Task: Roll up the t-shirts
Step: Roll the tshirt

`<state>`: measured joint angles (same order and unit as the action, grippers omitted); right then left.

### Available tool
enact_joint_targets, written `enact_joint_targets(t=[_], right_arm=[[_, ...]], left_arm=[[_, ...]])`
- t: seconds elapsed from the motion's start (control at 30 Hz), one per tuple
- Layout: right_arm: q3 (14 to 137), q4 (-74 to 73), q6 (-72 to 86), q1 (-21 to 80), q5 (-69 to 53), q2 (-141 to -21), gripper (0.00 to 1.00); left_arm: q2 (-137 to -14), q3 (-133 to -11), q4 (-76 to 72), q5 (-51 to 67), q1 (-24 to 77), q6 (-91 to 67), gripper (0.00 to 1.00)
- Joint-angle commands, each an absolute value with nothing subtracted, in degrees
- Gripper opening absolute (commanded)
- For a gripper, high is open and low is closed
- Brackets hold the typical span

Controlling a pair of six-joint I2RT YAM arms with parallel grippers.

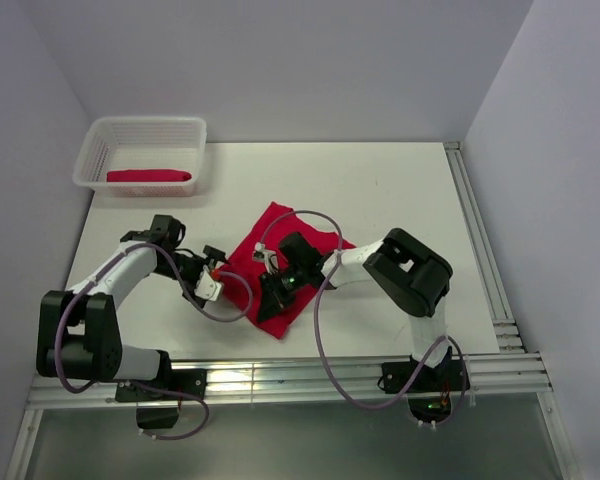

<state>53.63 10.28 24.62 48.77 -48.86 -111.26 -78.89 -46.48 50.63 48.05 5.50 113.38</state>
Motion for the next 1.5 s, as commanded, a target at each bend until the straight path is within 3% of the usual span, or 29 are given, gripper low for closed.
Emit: enact_joint_targets(t=[0.0, 0.33, 0.6, 0.7, 0.83, 1.07, 1.27, 1.47], right_arm=[[53.8, 4.8, 23.5, 49.0, -51.9, -114.5, 0.0], [53.4, 6.9, 25.1, 47.3, -54.1, -114.5, 0.0], [53.1, 6.2, 24.8, 46.5, -53.4, -113.7, 0.0], [53.0, 5.5, 24.6, 46.2, -52.4, -113.5, 0.0], [52.3, 6.1, 25.0, 45.4, -51.5, -113.1, 0.0], [51.0, 9.0, 27.1, 44.5, -52.0, -112.3, 0.0], [50.6, 9.4, 27.9, 43.6, -52.6, -112.4, 0.0], [52.6, 6.8, 27.0, 43.4, -54.2, -113.5, 0.0]], left_arm=[[-77.8, -44.3, 42.0, 46.4, 8.9, 147.4, 0.89], [-80.5, -43.0, 38.8, 41.2, 14.4, 147.3, 0.88], [-83.1, -45.6, 45.2, 34.4, 18.0, 145.7, 0.84], [-84.5, -48.6, 50.3, 30.9, 19.4, 144.2, 0.71], [-84.4, -49.7, 53.7, 27.8, 20.4, 143.9, 0.44], [-83.8, -48.9, 54.5, 26.4, 20.8, 142.7, 0.39], [-84.3, -49.4, 59.7, 22.5, 21.8, 142.4, 0.01], [-90.1, -55.0, 66.6, 21.3, 22.6, 141.2, 0.0]])
